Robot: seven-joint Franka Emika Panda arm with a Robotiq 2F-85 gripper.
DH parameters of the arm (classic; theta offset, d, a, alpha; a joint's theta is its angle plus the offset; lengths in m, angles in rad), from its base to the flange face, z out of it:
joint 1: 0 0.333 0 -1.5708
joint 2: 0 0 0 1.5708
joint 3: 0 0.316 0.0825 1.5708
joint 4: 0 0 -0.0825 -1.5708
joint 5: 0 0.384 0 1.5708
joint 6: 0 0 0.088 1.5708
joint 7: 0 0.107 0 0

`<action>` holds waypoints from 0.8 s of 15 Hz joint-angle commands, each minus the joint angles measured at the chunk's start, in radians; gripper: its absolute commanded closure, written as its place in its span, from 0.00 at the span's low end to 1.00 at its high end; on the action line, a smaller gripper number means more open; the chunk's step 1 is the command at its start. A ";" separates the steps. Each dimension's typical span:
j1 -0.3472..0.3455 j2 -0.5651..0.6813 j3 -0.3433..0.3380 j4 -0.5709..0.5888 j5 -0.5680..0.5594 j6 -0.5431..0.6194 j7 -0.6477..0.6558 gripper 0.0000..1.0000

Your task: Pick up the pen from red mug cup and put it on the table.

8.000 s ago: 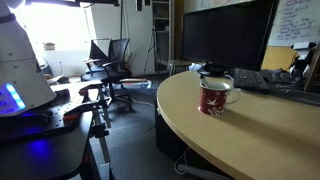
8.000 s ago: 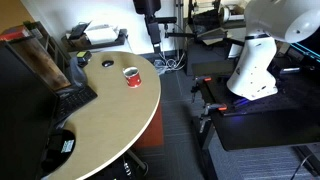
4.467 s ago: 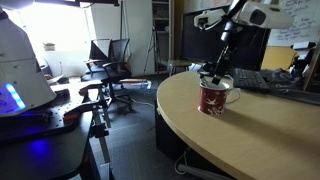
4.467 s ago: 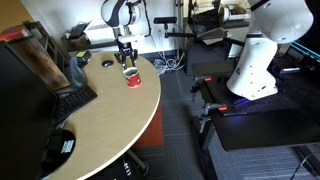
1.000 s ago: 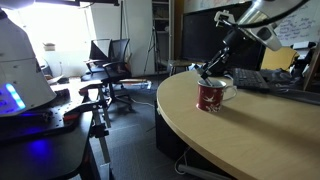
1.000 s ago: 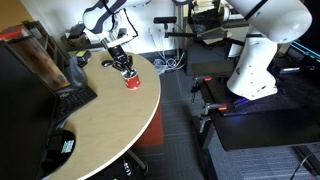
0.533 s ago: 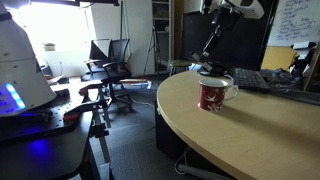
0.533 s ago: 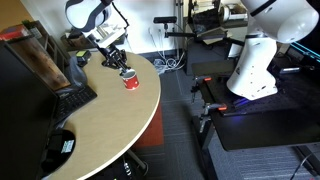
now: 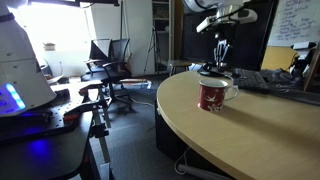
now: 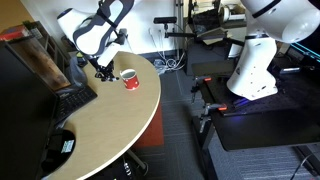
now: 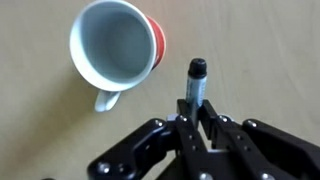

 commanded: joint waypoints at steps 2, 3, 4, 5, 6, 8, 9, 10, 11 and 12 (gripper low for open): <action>-0.064 0.026 0.072 -0.035 0.052 0.166 -0.154 0.95; -0.071 0.032 0.082 -0.038 0.057 0.172 -0.177 0.95; -0.078 0.033 0.093 -0.042 0.067 0.171 -0.194 0.95; -0.081 0.036 0.098 -0.044 0.072 0.167 -0.205 0.95; -0.078 0.037 0.097 -0.044 0.075 0.155 -0.201 0.95; -0.073 0.031 0.092 -0.054 0.078 0.153 -0.184 0.74; -0.078 0.027 0.099 -0.057 0.085 0.148 -0.192 0.56; -0.078 0.014 0.102 -0.064 0.094 0.125 -0.187 0.49; -0.072 0.000 0.098 -0.077 0.095 0.134 -0.177 0.42; -0.066 -0.024 0.096 -0.096 0.095 0.129 -0.175 0.34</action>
